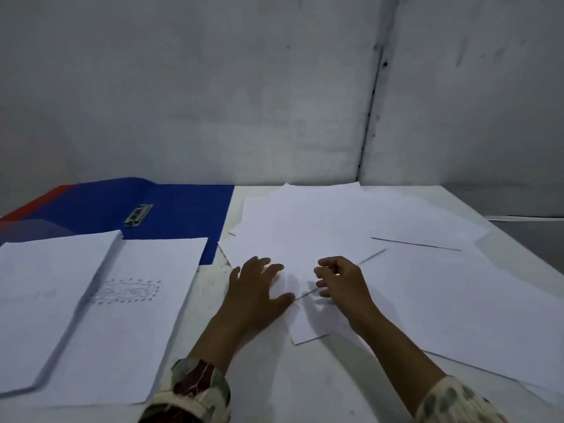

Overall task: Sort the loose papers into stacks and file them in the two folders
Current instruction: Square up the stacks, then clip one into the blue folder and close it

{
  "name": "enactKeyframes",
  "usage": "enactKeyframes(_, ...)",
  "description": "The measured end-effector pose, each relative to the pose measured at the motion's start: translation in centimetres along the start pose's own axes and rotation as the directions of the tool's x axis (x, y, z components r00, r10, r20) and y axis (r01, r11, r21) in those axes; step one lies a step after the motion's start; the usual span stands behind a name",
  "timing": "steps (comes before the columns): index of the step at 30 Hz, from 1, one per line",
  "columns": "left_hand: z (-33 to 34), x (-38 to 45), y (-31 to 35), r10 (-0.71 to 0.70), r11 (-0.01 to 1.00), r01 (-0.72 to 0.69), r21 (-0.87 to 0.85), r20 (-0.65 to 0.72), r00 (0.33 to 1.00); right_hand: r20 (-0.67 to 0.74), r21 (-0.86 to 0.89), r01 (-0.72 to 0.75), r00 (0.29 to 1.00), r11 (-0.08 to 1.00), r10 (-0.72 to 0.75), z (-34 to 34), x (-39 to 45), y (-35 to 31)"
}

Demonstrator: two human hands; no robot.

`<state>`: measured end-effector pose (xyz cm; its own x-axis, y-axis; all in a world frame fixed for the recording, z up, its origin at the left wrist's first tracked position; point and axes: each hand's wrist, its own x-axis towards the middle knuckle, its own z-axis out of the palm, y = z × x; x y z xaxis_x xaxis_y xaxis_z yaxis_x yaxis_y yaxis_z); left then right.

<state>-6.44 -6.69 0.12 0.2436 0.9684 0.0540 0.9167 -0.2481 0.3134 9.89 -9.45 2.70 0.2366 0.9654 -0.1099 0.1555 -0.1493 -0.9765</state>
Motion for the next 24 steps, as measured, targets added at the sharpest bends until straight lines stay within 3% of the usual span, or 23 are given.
enactKeyframes(6, 0.8, 1.5, 3.1, 0.137, 0.973, -0.144, 0.178, 0.054, 0.989, -0.194, -0.159, 0.071, 0.976, 0.985, -0.101, -5.5, 1.0, 2.1)
enactKeyframes(11, 0.5, 2.7, 4.7, 0.104, 0.959, -0.132, 0.249, 0.125, 0.987, -0.258, -0.354, 0.112, 0.943, 0.929, -0.212, -7.5, 1.6, 4.3)
enactKeyframes(18, 0.0, 3.9, 5.8, 0.187, 0.874, -0.225, 0.43, 0.13, 0.974, -0.256, -0.325, 0.144, 0.938, 0.935, -0.233, -8.2, 2.2, 4.9)
enactKeyframes(21, 0.2, 4.0, 6.7, 0.319, 0.788, -0.33, 0.52, 0.113, 0.941, -0.248, -0.301, 0.132, 0.945, 0.944, -0.211, -8.2, 2.3, 5.2)
enactKeyframes(22, 0.0, 3.7, 7.0, 0.301, 0.758, -0.323, 0.567, 0.135, 0.944, -0.242, -0.303, 0.136, 0.946, 0.943, -0.214, -8.2, 2.3, 5.2)
enactKeyframes(24, 1.2, 4.4, 6.7, 0.324, 0.79, -0.315, 0.526, 0.077, 0.943, -0.233, -0.311, 0.144, 0.947, 0.939, -0.223, -8.2, 2.3, 5.2)
